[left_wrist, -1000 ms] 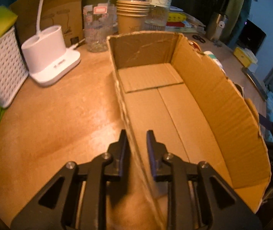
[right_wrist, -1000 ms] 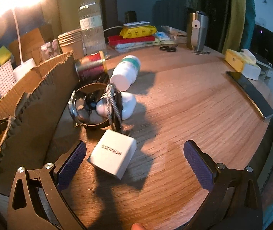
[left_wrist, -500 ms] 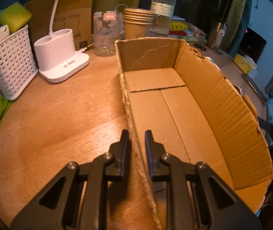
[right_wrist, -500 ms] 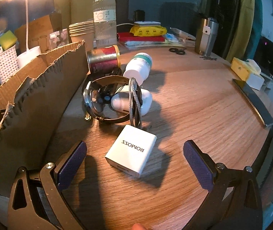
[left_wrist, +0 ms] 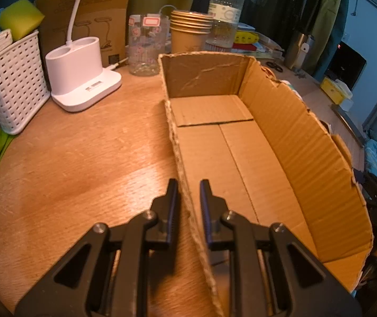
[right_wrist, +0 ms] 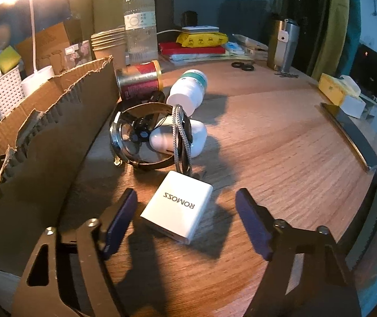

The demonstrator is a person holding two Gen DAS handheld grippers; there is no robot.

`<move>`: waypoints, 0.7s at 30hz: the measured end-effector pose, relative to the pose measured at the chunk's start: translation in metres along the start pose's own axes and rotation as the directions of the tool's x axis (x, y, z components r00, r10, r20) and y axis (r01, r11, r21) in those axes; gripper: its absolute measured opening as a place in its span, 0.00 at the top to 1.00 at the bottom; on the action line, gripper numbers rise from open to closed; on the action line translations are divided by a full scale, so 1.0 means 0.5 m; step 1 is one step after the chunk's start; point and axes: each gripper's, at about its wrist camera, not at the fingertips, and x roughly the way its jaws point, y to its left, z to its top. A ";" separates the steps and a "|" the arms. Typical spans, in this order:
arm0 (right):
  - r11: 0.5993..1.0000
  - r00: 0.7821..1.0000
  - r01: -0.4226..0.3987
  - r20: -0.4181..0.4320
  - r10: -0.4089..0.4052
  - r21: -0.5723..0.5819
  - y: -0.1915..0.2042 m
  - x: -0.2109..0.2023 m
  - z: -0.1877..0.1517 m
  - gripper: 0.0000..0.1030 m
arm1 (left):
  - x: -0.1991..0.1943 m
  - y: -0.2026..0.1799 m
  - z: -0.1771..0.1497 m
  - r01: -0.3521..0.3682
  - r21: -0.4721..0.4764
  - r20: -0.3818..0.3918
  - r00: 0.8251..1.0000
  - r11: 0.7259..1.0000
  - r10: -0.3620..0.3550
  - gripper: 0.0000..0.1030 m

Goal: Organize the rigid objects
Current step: 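Close the right gripper on the white ROMOSS charger cube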

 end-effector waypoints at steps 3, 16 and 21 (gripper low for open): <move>1.000 1.000 -0.004 0.008 0.004 -0.001 0.000 -0.003 0.000 0.44 | 0.000 0.000 -0.001 0.002 0.001 0.000 1.000 1.000 -0.002 0.83; 1.000 0.999 -0.019 0.033 0.019 -0.004 0.000 -0.012 -0.002 0.52 | 0.000 -0.002 -0.001 -0.001 0.006 0.000 1.000 1.000 0.001 0.83; 0.999 0.997 -0.039 0.067 0.038 0.016 -0.013 -0.033 0.004 0.52 | -0.001 -0.004 -0.002 -0.007 0.010 0.001 1.000 1.000 0.007 0.83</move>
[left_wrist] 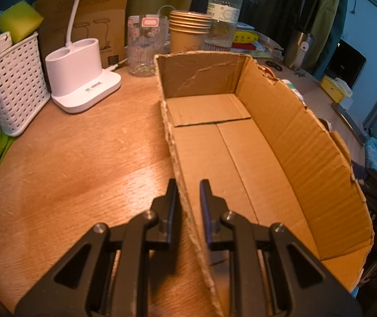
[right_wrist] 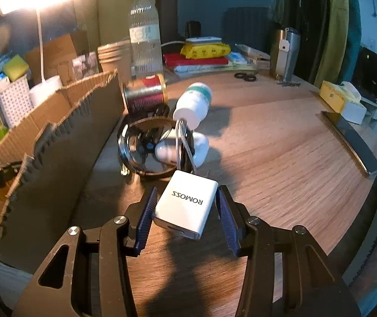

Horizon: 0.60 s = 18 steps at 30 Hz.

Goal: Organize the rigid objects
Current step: 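Close the right gripper on the white ROMOSS charger cube, then carry the charger into the cardboard box and open the right gripper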

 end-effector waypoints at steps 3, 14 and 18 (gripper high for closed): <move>1.000 1.000 -0.018 0.023 0.017 0.023 -0.005 -0.020 0.010 0.58 | -0.001 -0.002 -0.001 -0.005 0.002 0.001 1.000 1.000 0.005 0.83; 0.997 0.993 -0.063 0.098 0.066 -0.035 0.031 -0.064 0.046 0.64 | -0.002 -0.003 0.000 -0.013 0.004 0.002 1.000 1.000 0.013 0.83; 0.997 0.988 -0.063 0.136 0.070 -0.050 0.042 -0.094 0.058 0.64 | -0.002 -0.004 0.000 -0.012 0.004 0.002 1.000 1.000 0.012 0.83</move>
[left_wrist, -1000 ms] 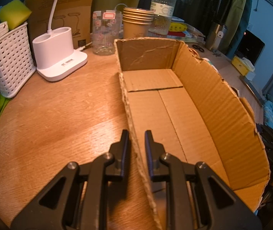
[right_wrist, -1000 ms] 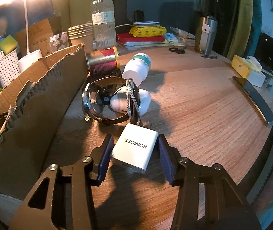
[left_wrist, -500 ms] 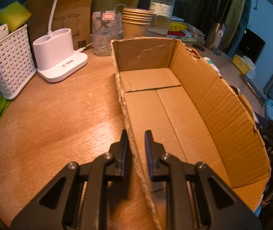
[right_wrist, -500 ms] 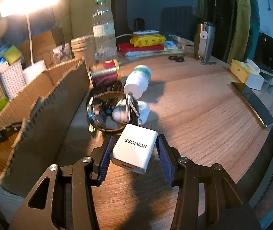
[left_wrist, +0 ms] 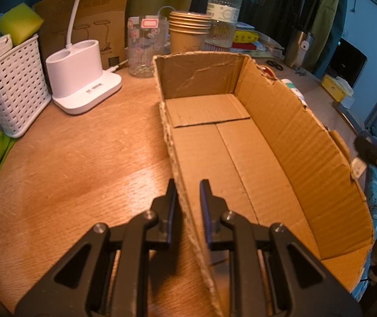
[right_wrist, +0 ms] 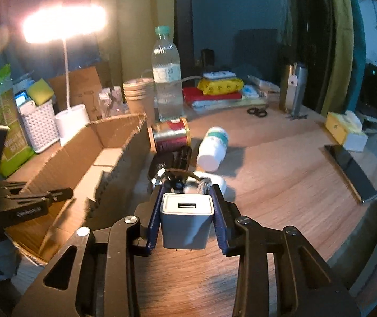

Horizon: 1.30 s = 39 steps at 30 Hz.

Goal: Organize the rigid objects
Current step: 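Carry the charger into the cardboard box and open the right gripper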

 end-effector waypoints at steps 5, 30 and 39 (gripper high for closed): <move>0.999 0.998 -0.042 0.048 0.044 -0.030 0.030 -0.035 0.029 0.64 | 0.000 -0.001 0.000 -0.001 0.000 0.000 1.000 1.000 0.001 0.83; 0.962 0.973 -0.227 -0.006 0.229 -0.151 0.198 -0.011 0.032 0.64 | 0.000 -0.002 0.000 -0.001 0.000 0.000 1.000 1.000 0.001 0.83; 0.960 0.971 -0.238 -0.049 0.233 -0.145 0.202 0.013 0.020 0.61 | 0.000 -0.003 -0.001 0.000 0.000 -0.003 1.000 1.000 0.000 0.83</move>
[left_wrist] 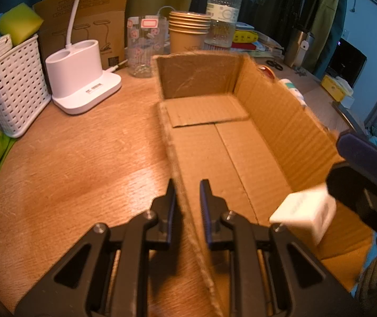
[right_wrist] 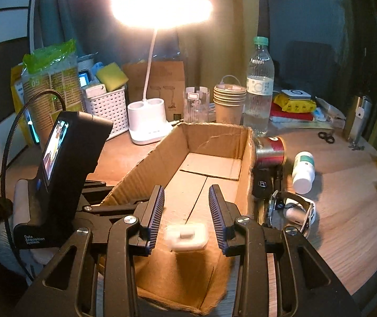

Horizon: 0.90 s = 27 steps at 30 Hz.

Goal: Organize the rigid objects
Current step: 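Carry the charger into the cardboard box and open the right gripper, then move the right gripper back to the black watch on the desk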

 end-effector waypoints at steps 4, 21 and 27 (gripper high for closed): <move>1.000 1.000 0.001 0.009 -0.001 0.018 -0.007 -0.006 0.000 0.55 | 0.001 0.000 0.000 0.000 -0.002 0.001 1.000 1.000 0.000 0.83; 0.967 0.982 0.154 0.078 -0.173 0.204 -0.167 -0.059 -0.007 0.39 | 0.001 -0.001 0.000 0.000 -0.002 0.001 1.000 1.000 0.000 0.82; 0.941 0.972 0.211 0.043 -0.231 0.266 -0.227 -0.044 -0.033 0.39 | 0.001 -0.001 0.000 0.000 -0.003 0.001 1.000 1.000 0.000 0.82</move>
